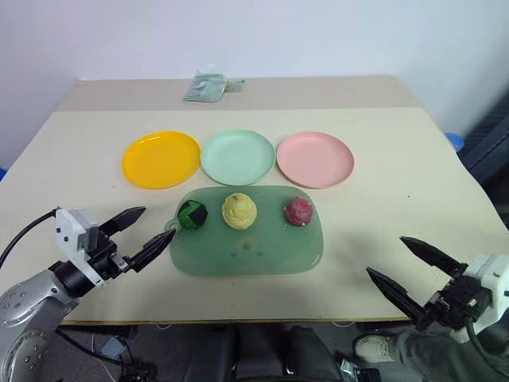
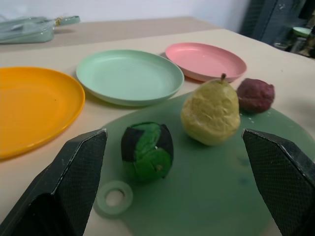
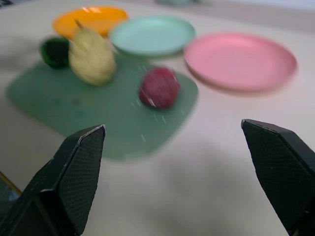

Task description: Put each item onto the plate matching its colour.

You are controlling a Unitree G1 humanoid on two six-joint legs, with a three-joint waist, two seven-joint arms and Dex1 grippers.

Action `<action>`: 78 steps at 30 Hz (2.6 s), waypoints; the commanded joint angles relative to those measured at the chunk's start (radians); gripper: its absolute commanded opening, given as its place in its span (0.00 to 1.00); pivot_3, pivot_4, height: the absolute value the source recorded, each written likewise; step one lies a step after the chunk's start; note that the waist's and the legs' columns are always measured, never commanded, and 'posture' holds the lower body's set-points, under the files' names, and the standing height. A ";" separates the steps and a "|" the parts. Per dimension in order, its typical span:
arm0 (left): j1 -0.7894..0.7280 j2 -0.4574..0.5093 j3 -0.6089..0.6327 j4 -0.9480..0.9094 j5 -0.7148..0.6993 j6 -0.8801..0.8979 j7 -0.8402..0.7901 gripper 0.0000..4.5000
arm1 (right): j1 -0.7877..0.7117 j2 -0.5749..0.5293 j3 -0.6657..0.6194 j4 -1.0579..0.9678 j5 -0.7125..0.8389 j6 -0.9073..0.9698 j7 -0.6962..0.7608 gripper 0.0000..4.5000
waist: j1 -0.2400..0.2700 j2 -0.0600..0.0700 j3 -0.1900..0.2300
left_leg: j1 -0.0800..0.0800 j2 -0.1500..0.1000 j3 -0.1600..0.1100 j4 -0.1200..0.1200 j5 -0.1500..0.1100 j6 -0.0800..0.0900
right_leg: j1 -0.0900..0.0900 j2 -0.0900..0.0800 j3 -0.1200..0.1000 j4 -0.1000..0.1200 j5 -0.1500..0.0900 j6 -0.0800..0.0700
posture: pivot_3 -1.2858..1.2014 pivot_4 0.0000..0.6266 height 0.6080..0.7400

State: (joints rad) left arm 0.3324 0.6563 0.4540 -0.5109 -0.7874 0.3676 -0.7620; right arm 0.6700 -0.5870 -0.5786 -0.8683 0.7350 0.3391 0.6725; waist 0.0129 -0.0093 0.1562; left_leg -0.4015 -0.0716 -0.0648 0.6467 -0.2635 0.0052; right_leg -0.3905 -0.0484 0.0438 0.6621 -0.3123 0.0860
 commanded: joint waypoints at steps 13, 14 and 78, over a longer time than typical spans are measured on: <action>0.012 -0.005 0.012 -0.023 -0.011 -0.008 -0.053 0.99 | -0.163 -0.115 0.019 -0.147 0.133 0.195 -0.236 1.00 | 0.001 -0.001 0.000 | -0.001 0.000 0.000 0.000 0.000 0.001 | 0.000 0.000 0.000 -0.001 0.001 0.002 | 0.52 0.24 1.00; 0.008 -0.008 0.006 -0.023 -0.005 -0.009 -0.049 0.99 | -0.164 -0.116 0.014 -0.142 0.134 0.196 -0.232 1.00 | 0.001 -0.001 0.000 | -0.001 0.000 0.000 0.000 0.000 0.001 | 0.000 0.000 0.000 -0.001 0.001 0.002 | 0.52 0.24 1.00; -0.515 0.080 -0.353 0.275 0.229 0.201 -0.030 0.99 | -0.555 -0.172 0.378 0.080 -0.051 0.153 0.069 1.00 | -0.003 -0.002 0.001 | -0.003 -0.001 0.000 0.000 0.000 0.001 | -0.005 0.000 -0.001 0.001 0.002 0.004 | 0.52 0.24 1.00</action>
State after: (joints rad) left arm -0.1668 0.7291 0.0906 -0.2345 -0.5719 0.5657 -0.7863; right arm 0.1292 -0.7490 -0.2007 -0.7789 0.6725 0.4950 0.7357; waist 0.0095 -0.0115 0.1571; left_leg -0.4049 -0.0725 -0.0648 0.6464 -0.2639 0.0059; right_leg -0.3955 -0.0486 0.0431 0.6628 -0.3101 0.0896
